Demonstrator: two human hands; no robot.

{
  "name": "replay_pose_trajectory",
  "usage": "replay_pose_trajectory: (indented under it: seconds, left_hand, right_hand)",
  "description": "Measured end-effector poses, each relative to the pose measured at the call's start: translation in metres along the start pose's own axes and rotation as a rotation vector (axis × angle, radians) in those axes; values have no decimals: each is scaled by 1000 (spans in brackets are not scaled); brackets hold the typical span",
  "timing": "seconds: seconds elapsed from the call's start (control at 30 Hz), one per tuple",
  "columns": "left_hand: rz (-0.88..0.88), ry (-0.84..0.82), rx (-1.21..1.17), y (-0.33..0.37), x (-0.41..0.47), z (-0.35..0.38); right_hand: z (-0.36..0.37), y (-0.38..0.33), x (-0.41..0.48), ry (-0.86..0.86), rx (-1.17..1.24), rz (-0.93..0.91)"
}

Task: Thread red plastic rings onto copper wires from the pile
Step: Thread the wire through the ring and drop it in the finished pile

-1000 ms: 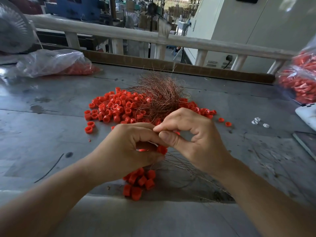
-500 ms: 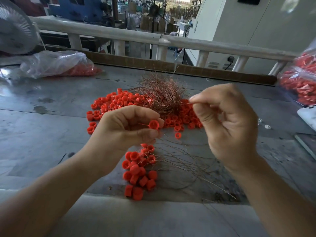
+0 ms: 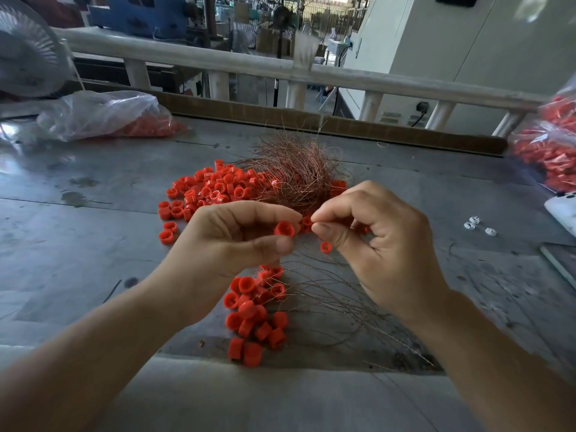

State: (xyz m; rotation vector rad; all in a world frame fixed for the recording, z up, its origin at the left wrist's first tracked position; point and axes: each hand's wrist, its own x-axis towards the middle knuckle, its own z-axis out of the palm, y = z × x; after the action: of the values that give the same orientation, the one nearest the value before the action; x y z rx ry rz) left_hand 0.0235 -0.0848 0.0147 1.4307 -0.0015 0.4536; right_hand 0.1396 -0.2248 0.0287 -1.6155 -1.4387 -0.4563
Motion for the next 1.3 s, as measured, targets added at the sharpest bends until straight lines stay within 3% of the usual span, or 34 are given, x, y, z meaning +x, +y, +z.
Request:
replay_pose_trajectory:
  seconds: [0.17,0.43,1.3]
  left_hand:
    - [-37,54,-52,-1,1,1]
    - [4,5,-21,-3,1,-1]
    - [-11,-4,-36,-1,0,2]
  right_hand:
    - [1,0,-1,-6,-25,26]
    - [1,-1,0,-21,-13,110]
    - [1,-4,-1,-123,-34,145]
